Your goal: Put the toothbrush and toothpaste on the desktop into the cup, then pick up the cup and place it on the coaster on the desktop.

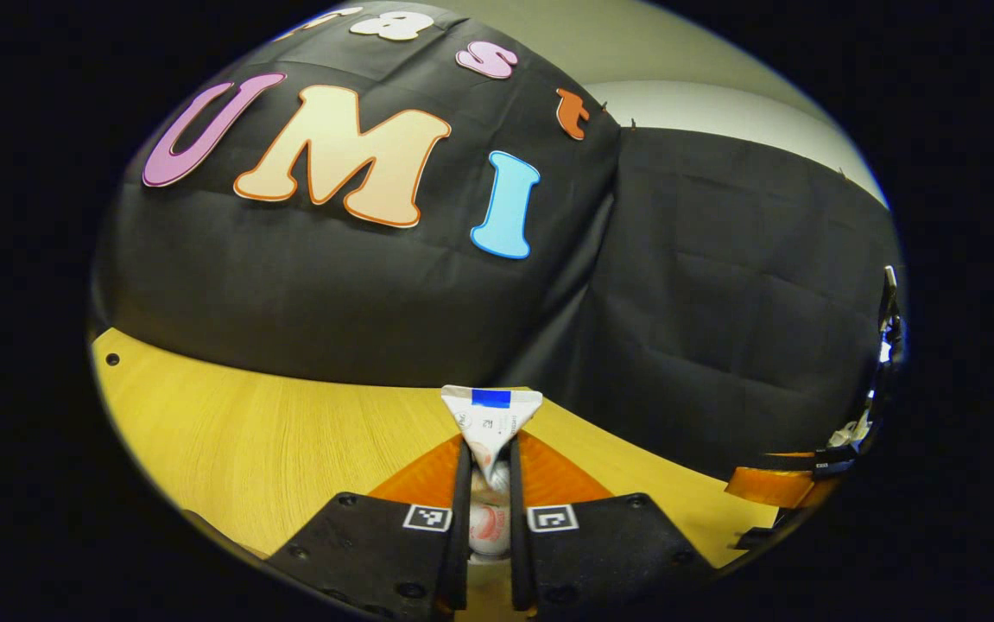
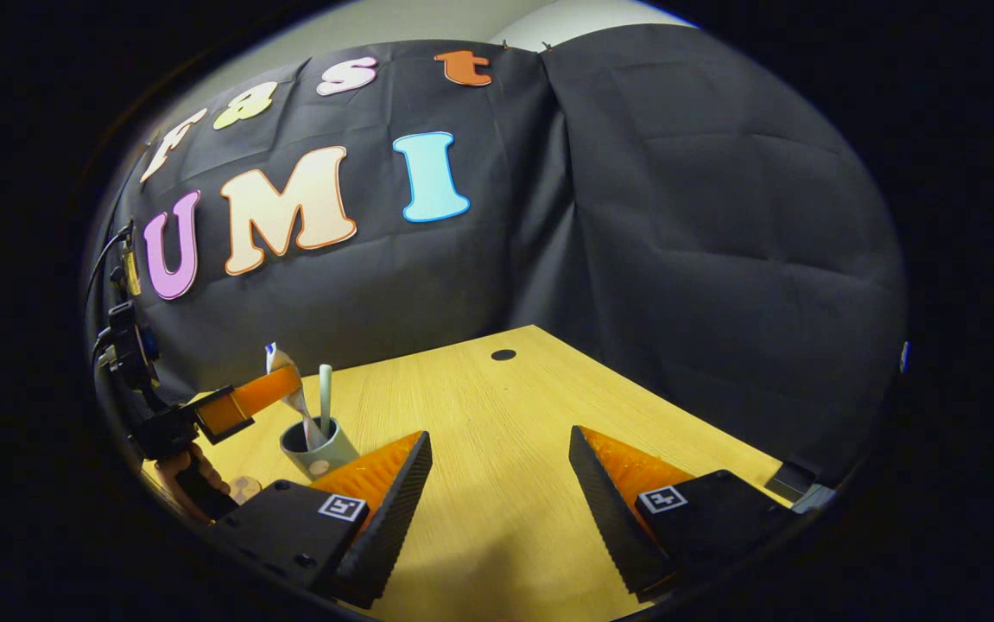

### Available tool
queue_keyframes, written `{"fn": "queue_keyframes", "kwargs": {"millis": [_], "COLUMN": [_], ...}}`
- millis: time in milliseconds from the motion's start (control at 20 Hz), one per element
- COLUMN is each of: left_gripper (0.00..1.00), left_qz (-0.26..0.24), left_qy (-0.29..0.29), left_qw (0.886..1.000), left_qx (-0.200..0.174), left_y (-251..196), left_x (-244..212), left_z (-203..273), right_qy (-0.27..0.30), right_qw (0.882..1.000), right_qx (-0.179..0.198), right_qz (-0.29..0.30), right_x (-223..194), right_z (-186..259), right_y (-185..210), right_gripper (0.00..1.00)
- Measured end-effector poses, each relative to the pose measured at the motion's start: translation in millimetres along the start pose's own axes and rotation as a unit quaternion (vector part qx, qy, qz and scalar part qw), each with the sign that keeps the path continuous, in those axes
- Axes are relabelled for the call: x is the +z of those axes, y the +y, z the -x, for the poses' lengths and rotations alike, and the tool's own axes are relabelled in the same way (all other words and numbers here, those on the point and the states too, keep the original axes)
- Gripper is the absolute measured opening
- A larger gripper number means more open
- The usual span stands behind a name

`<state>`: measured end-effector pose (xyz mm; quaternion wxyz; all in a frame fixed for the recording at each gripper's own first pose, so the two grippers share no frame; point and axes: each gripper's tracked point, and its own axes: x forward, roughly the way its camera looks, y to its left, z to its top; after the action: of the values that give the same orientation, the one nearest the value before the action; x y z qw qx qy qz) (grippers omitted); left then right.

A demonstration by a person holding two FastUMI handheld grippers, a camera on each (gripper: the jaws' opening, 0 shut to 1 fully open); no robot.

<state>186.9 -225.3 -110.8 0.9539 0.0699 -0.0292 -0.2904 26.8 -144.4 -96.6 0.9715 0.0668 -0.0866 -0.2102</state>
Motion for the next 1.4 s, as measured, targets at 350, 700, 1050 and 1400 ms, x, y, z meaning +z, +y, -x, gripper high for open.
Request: {"fn": "queue_keyframes", "kwargs": {"millis": [350,700,1050,1400], "left_gripper": [0.76,0.93,0.93,0.94], "left_qz": [0.009,0.021,-0.013,0.041], "left_qy": [-0.008,-0.014,0.022,0.076], "left_qw": [1.0,0.998,0.988,0.96], "left_qx": [0.009,0.059,0.149,0.266], "left_y": [13.3,50.2,104.6,139.9], "left_x": [10.1,53.6,70.1,44.5], "left_z": [22.1,66.5,134.5,213.4], "right_qy": [0.011,0.046,0.141,0.245], "right_qw": [1.0,0.994,0.97,0.923], "right_qx": [0.025,0.093,0.19,0.247], "right_qz": [0.005,0.031,0.048,0.166], "right_x": [3.5,16.7,9.3,-26.3], "right_z": [-0.3,-0.6,-14.5,-19.5], "right_y": [22.0,72.9,134.3,165.5], "right_gripper": [0.98,0.98,0.98,0.98]}}
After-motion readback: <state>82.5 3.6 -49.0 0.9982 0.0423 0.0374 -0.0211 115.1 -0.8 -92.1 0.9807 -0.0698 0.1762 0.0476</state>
